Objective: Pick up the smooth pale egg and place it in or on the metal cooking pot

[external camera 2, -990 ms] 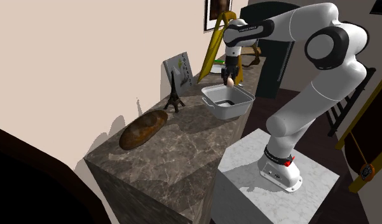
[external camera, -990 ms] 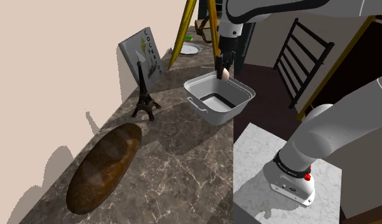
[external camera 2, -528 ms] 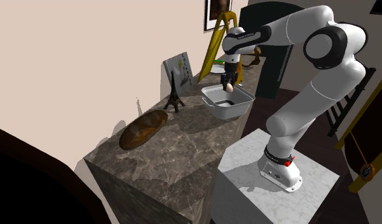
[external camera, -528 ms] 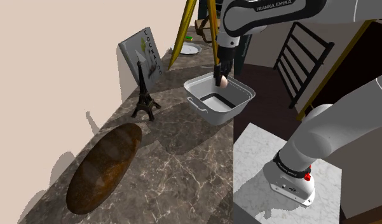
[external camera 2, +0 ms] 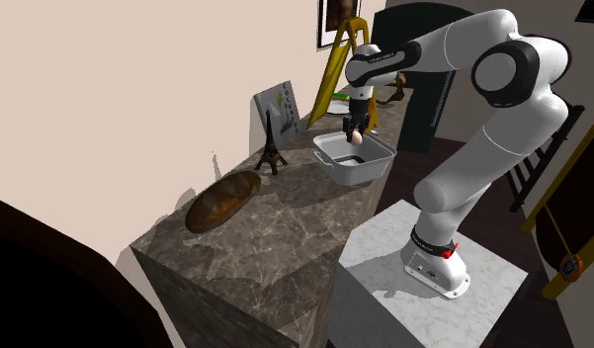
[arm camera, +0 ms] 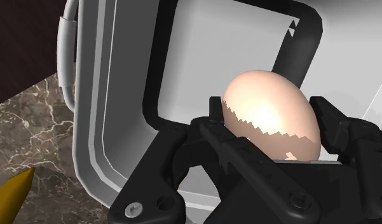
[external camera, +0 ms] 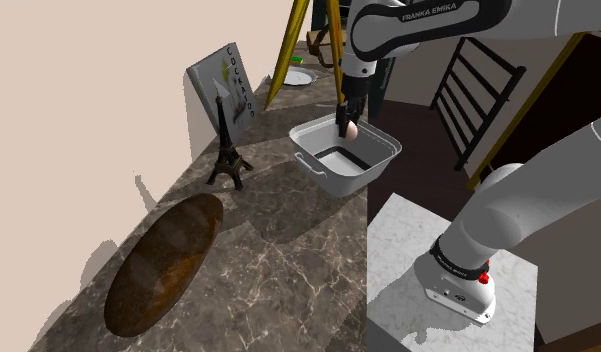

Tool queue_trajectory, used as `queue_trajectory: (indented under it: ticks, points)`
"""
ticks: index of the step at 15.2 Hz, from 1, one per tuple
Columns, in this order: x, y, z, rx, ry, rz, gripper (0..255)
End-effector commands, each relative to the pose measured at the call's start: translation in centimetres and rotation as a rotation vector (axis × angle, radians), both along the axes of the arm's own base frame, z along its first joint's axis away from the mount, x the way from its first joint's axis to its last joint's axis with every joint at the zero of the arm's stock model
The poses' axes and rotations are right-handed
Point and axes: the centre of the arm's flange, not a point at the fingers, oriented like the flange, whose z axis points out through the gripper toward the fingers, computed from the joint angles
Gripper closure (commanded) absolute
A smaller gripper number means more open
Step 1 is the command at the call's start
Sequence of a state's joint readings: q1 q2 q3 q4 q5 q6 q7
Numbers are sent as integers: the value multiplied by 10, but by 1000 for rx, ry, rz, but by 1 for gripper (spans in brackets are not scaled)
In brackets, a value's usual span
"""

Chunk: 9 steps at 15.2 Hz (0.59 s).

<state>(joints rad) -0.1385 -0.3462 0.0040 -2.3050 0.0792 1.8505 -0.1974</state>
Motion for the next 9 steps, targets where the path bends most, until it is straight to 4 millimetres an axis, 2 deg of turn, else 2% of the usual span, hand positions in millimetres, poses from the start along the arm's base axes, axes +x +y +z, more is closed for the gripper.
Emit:
queue_trajectory:
  ticks: [1,6,9]
  points:
    - [0,0,0,0,0,0,0]
    - [0,0,0,0,0,0,0]
    - [4,-3,39,0,0,0,0]
